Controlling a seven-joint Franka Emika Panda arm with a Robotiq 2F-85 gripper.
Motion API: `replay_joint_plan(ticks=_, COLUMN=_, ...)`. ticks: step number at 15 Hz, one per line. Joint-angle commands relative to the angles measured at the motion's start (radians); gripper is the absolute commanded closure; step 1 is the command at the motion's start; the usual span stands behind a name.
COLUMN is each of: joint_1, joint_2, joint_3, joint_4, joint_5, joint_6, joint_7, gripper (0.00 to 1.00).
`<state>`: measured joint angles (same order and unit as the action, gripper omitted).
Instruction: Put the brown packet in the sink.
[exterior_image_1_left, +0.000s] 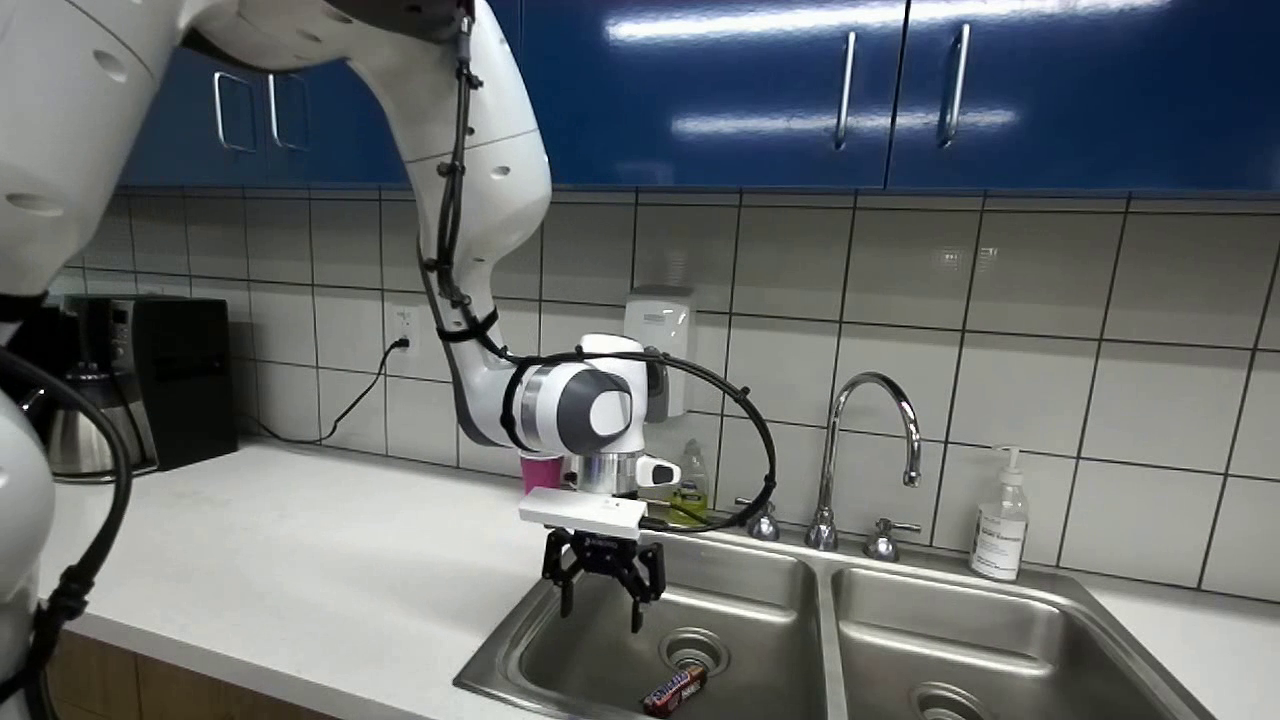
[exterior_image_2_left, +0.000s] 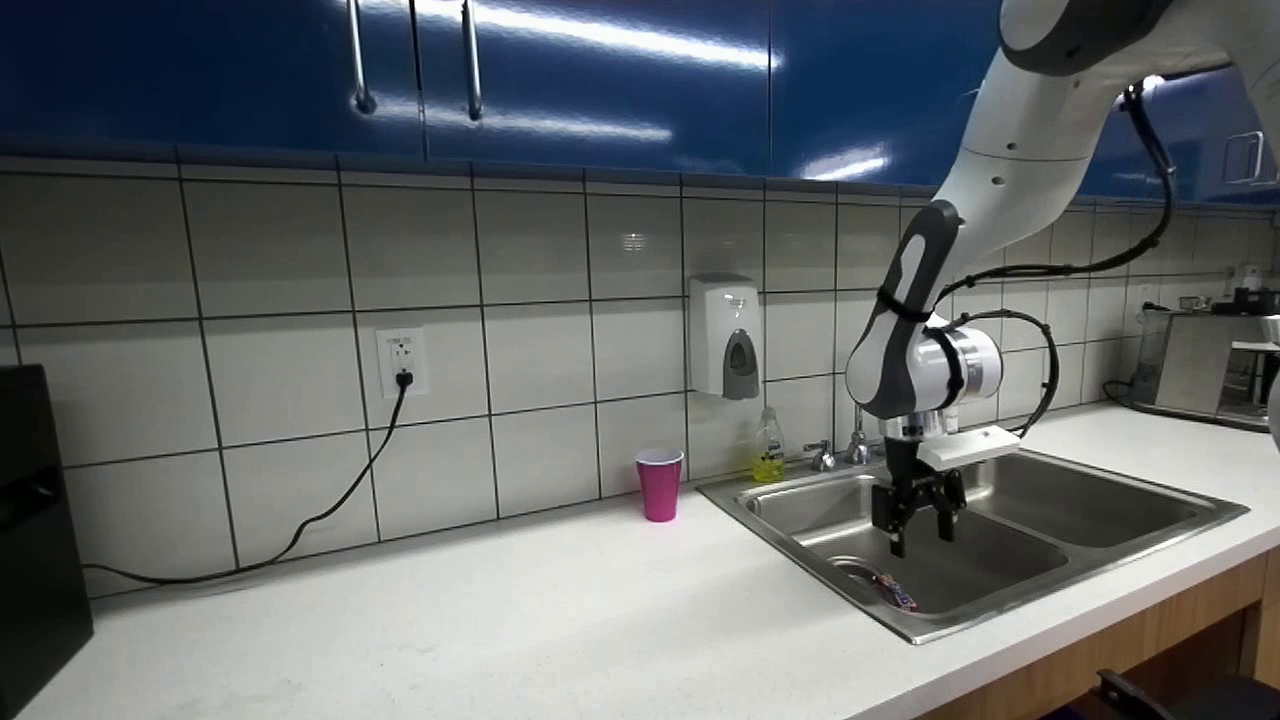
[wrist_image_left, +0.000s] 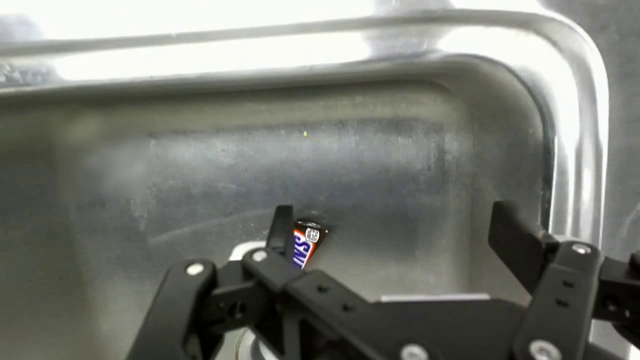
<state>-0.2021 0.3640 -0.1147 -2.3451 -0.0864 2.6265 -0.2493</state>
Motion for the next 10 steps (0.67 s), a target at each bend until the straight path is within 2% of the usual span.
replay_joint_plan(ticks=1, joint_1=0.037, joint_2=-0.174, joint_3=-0.035, joint_4=-0.173, joint_5=-0.065, joint_6=0.020, joint_7=0.048, gripper=0.00)
replay_joint_plan(ticks=10, joint_1=0.055, joint_2=-0.457, joint_3=-0.033, joint_4=-0.404, joint_5=-0.204, joint_6=-0.001, joint_7=0.140, gripper=0.00)
